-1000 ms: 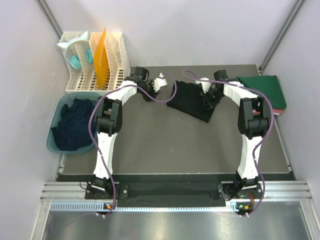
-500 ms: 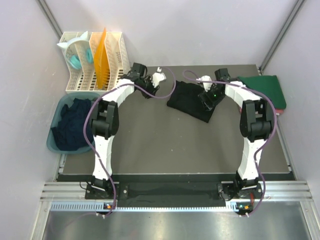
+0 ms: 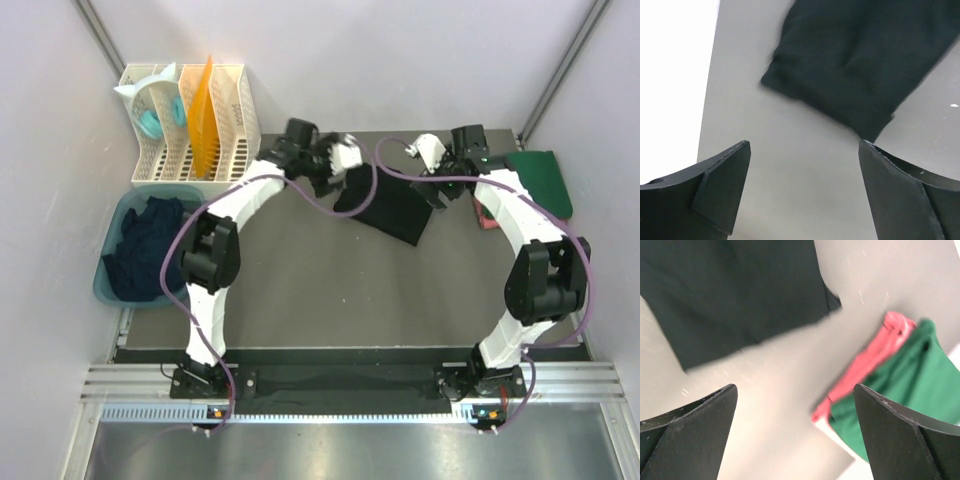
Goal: Fold and stack the t-shirts
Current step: Smooth out wrinkles on the folded tshirt
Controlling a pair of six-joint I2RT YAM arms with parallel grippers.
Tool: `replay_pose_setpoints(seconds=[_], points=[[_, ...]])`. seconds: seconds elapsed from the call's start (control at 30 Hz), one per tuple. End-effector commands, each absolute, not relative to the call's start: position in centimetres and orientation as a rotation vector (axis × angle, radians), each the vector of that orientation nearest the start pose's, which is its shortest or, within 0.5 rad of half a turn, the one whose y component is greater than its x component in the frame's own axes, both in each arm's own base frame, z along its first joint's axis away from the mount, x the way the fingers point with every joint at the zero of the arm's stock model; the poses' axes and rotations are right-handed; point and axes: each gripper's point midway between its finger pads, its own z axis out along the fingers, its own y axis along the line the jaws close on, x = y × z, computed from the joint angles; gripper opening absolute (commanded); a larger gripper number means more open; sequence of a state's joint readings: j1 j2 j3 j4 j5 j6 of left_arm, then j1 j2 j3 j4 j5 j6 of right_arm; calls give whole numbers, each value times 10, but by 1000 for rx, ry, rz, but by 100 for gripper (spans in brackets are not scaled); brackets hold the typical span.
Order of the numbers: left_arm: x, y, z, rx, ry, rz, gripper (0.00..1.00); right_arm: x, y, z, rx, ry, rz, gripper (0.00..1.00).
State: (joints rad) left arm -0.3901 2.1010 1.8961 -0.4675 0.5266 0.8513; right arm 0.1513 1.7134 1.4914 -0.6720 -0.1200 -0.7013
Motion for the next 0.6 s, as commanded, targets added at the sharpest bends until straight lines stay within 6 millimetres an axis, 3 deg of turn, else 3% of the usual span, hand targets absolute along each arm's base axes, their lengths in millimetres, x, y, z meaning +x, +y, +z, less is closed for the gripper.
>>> replay_pose_setpoints(seconds=[0.0, 0.03, 0.07, 0.1, 0.23, 0.3, 0.33, 0.57], points=[[504, -326, 158, 1731, 1240, -24, 94, 433, 22, 185, -1089, 2170, -359, 100], [514, -326, 161, 1713, 1193, 68, 94, 429, 17, 185, -1081, 2174, -378, 100], [517, -330, 151, 1719, 1146, 108, 95, 426, 11, 194, -1066, 2163, -406, 100], [529, -338, 169, 1666, 1077, 147, 99, 422, 8, 197, -1064, 2166, -419, 100], [560, -350, 197, 1576, 1021, 214, 97, 404, -15, 211, -1030, 2182, -485, 100], [564, -353, 212, 1540, 966, 246, 97, 395, -23, 209, -1032, 2199, -504, 100], [565, -355, 230, 1505, 901, 279, 97, 389, -30, 215, -1012, 2197, -520, 100], [556, -375, 200, 1534, 653, 370, 98, 362, -51, 205, -1026, 2236, -557, 100]])
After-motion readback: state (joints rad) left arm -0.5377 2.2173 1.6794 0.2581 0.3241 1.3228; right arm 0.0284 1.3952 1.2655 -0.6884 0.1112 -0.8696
